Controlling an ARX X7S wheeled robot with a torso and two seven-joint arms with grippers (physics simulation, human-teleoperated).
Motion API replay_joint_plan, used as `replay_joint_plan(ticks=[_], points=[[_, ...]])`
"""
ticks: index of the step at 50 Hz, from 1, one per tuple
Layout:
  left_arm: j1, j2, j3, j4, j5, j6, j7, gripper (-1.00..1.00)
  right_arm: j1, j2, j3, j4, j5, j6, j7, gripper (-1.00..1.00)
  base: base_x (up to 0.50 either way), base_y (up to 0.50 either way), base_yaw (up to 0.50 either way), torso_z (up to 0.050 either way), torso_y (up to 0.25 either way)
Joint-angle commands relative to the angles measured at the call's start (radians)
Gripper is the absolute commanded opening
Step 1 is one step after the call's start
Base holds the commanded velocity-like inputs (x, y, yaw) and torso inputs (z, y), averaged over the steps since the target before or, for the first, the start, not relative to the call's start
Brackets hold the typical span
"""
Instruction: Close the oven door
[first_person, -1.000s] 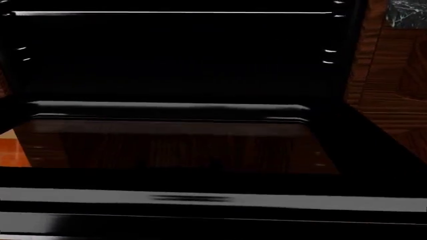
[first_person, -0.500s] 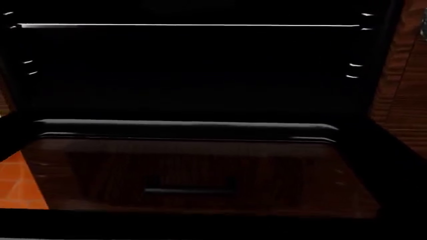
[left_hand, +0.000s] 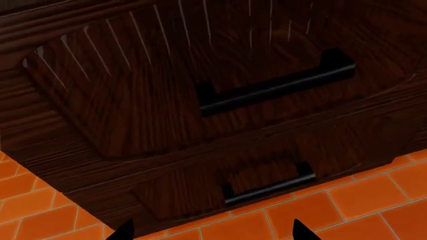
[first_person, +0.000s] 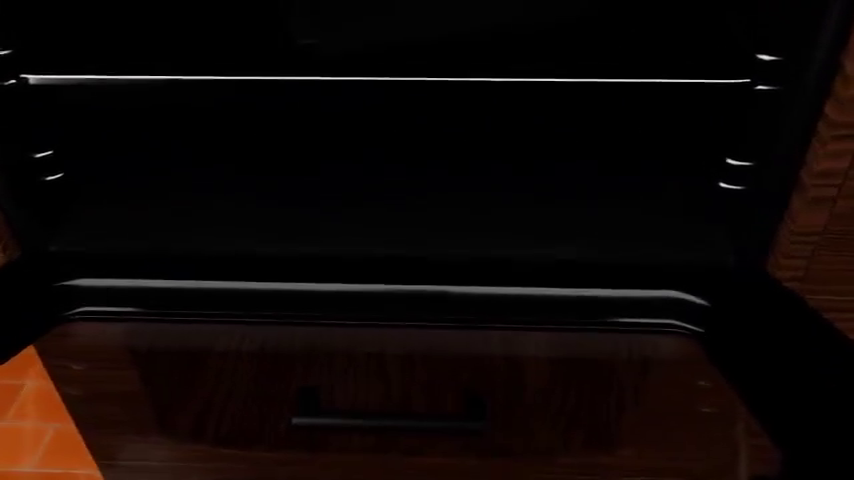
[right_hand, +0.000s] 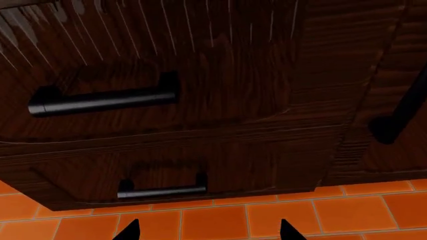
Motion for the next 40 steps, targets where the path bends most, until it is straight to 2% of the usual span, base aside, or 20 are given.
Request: replay_joint_plan(ticks=[1,6,7,8,9,10,12,13,15,18,19,20,22,32,33,35,37,40], points=[[0.000,-0.004,0.002,0.012,-0.008,-0.009,-0.002,1.00,0.000,0.002,-0.002,0.001,0.004,-0.003,0.002,1.00,0.17,0.00,0.00,0.000,0.000],[0.001,-0.004,0.003,0.010,-0.008,-0.004,-0.004,1.00,-0.001,0.004,-0.003,-0.001,0.006,-0.005,0.002,1.00,0.17,0.00,0.00,0.000,0.000],[-0.008,0.017,0.009,-0.095,0.008,0.082,0.010,1.00,-0.001,0.004,-0.003,-0.001,0.007,-0.005,0.002,1.00,0.18,0.00,0.00,0.000,0.000],[-0.001,-0.003,0.004,0.001,-0.008,0.002,-0.003,1.00,0.000,0.003,-0.003,0.000,0.007,-0.005,0.002,1.00,0.18,0.00,0.00,0.000,0.000],[-0.004,0.009,0.008,-0.057,0.001,0.051,0.005,1.00,0.000,0.004,-0.005,0.001,0.007,-0.005,0.002,1.00,0.17,0.00,0.00,0.000,0.000],[-0.001,-0.007,0.005,0.014,-0.011,-0.009,-0.004,1.00,0.001,0.004,-0.004,0.002,0.008,-0.006,0.001,1.00,0.17,0.00,0.00,0.000,0.000],[0.001,-0.010,0.005,0.026,-0.013,-0.018,-0.006,1.00,0.001,0.004,-0.006,0.003,0.007,-0.006,0.002,1.00,0.17,0.00,0.00,0.000,0.000],[-0.004,0.004,0.009,-0.042,-0.003,0.039,0.003,1.00,0.001,0.004,-0.006,0.004,0.007,-0.007,0.003,1.00,0.17,0.00,0.00,0.000,0.000],[0.001,-0.010,0.005,0.023,-0.014,-0.014,-0.007,1.00,0.000,0.004,-0.007,0.003,0.006,-0.009,0.003,1.00,0.17,0.00,0.00,0.000,0.000],[0.000,-0.009,0.008,0.022,-0.012,-0.014,-0.010,1.00,0.000,0.005,-0.008,0.004,0.007,-0.009,0.003,1.00,0.17,0.00,0.00,0.000,0.000],[-0.009,0.016,0.015,-0.097,0.007,0.084,0.006,1.00,0.001,0.005,-0.008,0.004,0.008,-0.009,0.003,1.00,0.18,0.00,0.00,0.000,0.000],[-0.014,0.021,0.016,-0.118,0.009,0.098,0.009,1.00,0.001,0.005,-0.009,0.005,0.008,-0.009,0.003,1.00,0.17,0.00,0.00,0.000,0.000],[-0.002,-0.008,0.011,0.018,-0.012,-0.013,-0.010,1.00,0.002,0.005,-0.009,0.006,0.009,-0.010,0.003,1.00,0.18,0.00,0.00,0.000,0.000],[-0.001,-0.012,0.011,0.024,-0.019,-0.015,-0.010,1.00,0.000,0.008,-0.013,0.001,0.009,-0.011,0.008,1.00,0.18,0.00,0.00,0.000,0.000],[-0.001,-0.011,0.011,0.021,-0.018,-0.012,-0.010,1.00,-0.001,0.008,-0.013,0.000,0.009,-0.012,0.009,1.00,0.13,0.00,0.00,0.000,0.000],[-0.014,0.018,0.016,-0.118,0.002,0.104,0.009,1.00,-0.003,0.008,-0.014,-0.003,0.007,-0.017,0.009,1.00,0.00,0.00,0.00,0.000,0.000],[-0.002,-0.011,0.007,0.019,-0.024,-0.007,-0.012,1.00,-0.003,0.008,-0.014,-0.003,0.009,-0.019,0.010,1.00,0.00,0.00,0.00,0.000,0.000],[0.001,-0.014,0.004,0.035,-0.033,-0.021,-0.013,1.00,-0.004,0.008,-0.013,-0.003,0.012,-0.022,0.008,1.00,0.00,0.00,0.00,0.000,0.000]])
